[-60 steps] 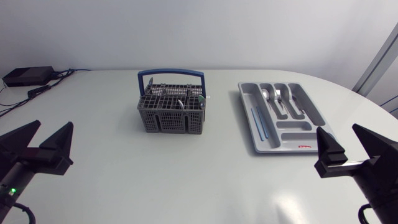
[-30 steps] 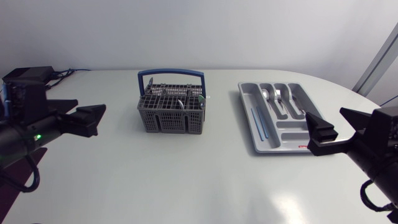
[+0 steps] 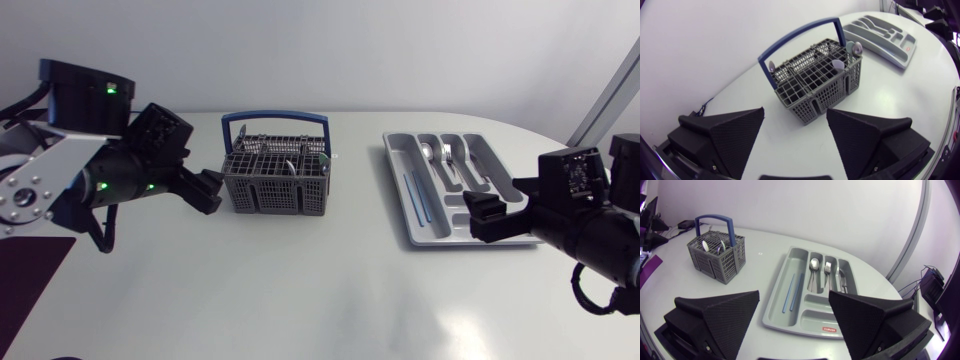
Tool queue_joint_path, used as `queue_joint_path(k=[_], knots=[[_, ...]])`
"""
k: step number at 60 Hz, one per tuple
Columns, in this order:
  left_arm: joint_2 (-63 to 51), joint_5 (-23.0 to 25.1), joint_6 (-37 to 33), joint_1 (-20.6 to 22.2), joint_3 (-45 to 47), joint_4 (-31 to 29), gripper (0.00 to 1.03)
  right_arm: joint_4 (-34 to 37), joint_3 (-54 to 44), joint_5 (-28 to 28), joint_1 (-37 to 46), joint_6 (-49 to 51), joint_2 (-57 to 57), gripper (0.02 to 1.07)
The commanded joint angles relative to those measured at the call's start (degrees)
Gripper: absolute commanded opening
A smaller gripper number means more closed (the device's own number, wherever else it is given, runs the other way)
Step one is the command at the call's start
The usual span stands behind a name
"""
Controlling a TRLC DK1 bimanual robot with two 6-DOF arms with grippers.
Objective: Unload the cutlery basket into the drawer organizer.
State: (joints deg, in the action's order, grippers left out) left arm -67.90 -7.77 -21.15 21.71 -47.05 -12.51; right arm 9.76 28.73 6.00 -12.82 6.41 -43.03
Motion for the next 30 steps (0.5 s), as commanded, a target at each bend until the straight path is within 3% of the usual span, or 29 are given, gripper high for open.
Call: queue_joint_path(k=[1,9,17,22,30], knots=[[-5.1,1.1,-3.4,1.6,-5.2,-3.4,0.90,1.4,1.9,0.0,-1.1,3.2,-2.2,1.02],[-7.8,3.6,-7.0,2.1,-7.0,-1.5,0.91,1.7,2.2,0.0,-1.5,6.8,-3.0,1.02],[-9.0,7.5,-16.0,2.1,-6.2,3.4,0.91,2.5,2.3,-0.9,-2.0,9.9,-3.5,1.02],[-10.9,7.7,-20.6,2.1,-7.3,6.3,0.96,4.0,2.6,-2.0,-2.5,13.8,-3.9,1.02],[-14.5,8.5,-27.3,2.2,-10.7,6.3,0.96,5.8,2.2,-2.1,-5.4,17.8,-3.8,1.02]])
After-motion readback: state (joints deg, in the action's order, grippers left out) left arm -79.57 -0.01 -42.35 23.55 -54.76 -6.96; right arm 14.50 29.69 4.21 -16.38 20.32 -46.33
